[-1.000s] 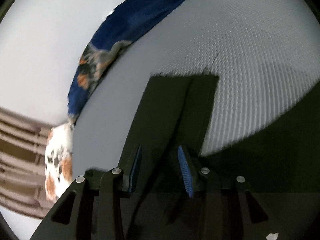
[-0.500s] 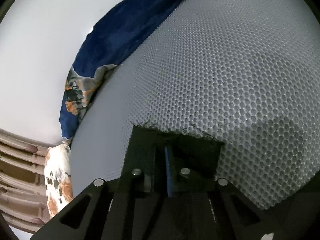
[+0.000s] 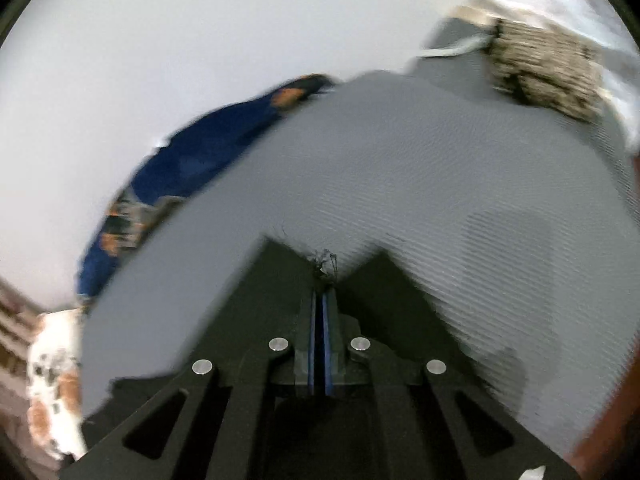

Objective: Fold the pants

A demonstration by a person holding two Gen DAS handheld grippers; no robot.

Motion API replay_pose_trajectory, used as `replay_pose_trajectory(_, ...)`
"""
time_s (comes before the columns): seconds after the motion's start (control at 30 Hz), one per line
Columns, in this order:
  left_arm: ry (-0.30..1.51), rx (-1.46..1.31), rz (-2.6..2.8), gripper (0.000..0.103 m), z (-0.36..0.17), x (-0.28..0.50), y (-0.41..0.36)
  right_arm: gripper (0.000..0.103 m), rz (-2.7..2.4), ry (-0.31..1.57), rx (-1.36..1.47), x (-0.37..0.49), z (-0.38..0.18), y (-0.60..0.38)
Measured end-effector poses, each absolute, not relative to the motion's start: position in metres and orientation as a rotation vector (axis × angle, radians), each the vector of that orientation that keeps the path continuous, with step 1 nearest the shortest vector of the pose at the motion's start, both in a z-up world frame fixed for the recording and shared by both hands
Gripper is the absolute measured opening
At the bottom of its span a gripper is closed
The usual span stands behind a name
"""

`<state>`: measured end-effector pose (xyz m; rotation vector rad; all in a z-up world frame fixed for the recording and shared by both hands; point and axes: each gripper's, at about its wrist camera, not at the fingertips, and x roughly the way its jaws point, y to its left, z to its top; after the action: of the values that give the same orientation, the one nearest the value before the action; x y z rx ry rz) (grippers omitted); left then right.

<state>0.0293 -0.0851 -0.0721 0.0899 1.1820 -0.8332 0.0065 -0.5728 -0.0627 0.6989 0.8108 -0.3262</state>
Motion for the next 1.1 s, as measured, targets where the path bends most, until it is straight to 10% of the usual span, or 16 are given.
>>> replay_pose_trajectory(0.53, 1.185, 0.13, -0.854, 0.013, -0.078, 0.036, -0.098, 0.003, -0.527, 0.952, 0.706, -0.067, -0.127, -0.577)
replay_pose_trajectory(0.63, 1.206, 0.101, -0.846, 0.014, -0.078, 0.037, -0.094, 0.025, -0.535, 0.977, 0.701, -0.069, -0.122, -0.58)
replay_pose_trajectory(0.83, 1.219, 0.082, -0.831, 0.046, -0.071, 0.039, -0.086, 0.026, -0.48, 0.918, 0.698, -0.061, -0.096, -0.602)
replay_pose_trajectory(1.1, 1.152, -0.071, -0.75, 0.046, -0.05, 0.054, -0.055, 0.026, -0.182, 0.967, 0.652, 0.045, -0.088, -0.617)
